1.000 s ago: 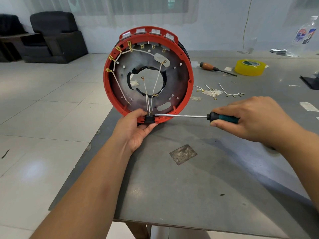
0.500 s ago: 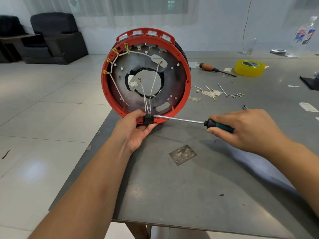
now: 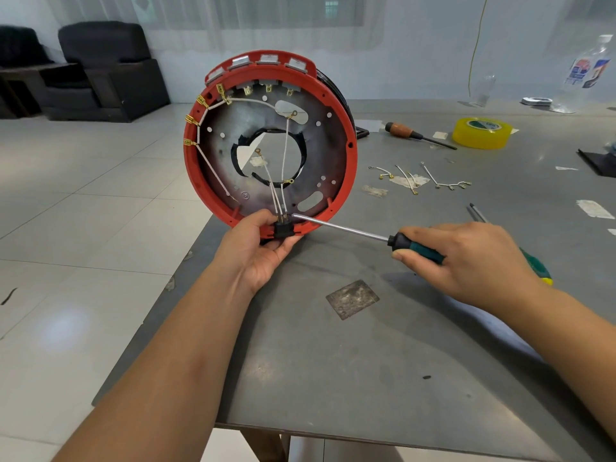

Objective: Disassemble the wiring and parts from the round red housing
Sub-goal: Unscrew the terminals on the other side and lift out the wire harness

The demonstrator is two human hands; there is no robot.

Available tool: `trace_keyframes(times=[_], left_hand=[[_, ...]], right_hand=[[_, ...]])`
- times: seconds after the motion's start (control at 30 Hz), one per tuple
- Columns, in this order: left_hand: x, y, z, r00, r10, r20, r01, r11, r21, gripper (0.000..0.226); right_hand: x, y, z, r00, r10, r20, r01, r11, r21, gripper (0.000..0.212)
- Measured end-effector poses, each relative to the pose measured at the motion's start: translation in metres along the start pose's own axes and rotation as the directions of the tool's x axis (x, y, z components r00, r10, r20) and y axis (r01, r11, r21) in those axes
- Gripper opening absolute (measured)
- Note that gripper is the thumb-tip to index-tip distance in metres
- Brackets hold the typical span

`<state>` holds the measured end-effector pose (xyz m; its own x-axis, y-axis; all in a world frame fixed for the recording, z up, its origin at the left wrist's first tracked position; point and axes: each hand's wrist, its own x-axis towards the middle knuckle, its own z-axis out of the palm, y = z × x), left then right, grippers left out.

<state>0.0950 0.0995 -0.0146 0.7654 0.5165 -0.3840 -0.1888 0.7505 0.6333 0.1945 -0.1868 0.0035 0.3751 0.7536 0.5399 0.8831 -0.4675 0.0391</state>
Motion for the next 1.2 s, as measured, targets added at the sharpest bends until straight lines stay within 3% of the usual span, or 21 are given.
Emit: trace_keyframes(times=[0.23, 0.5, 0.97, 1.2], left_hand=[[0.002, -0.001, -0.001, 1.000, 0.012, 0.010, -0.013, 1.000, 0.026, 0.016], [0.005, -0.003, -0.002, 0.999, 0.046, 0.013, -0.047, 0.990, 0.136, 0.015], [0.000, -0.003, 0.001, 0.999, 0.032, -0.025, -0.026, 0.978, 0.208, 0.019], [0.002, -0.001, 0.001, 1.000, 0.013, -0.011, -0.012, 0.995, 0.102, 0.013]], right_hand=[[0.003, 0.005, -0.011, 1.000, -0.021, -0.015, 0.020, 0.999, -0.048, 0.042], [0.007, 0.008, -0.020, 0.999, -0.033, 0.021, 0.035, 0.992, -0.118, 0.051], [0.012, 0.016, -0.019, 0.994, -0.105, 0.024, 0.107, 0.985, -0.134, 0.046], [0.003, 0.013, -0.004, 0.996, -0.087, 0.010, 0.088, 0.992, -0.093, 0.053]])
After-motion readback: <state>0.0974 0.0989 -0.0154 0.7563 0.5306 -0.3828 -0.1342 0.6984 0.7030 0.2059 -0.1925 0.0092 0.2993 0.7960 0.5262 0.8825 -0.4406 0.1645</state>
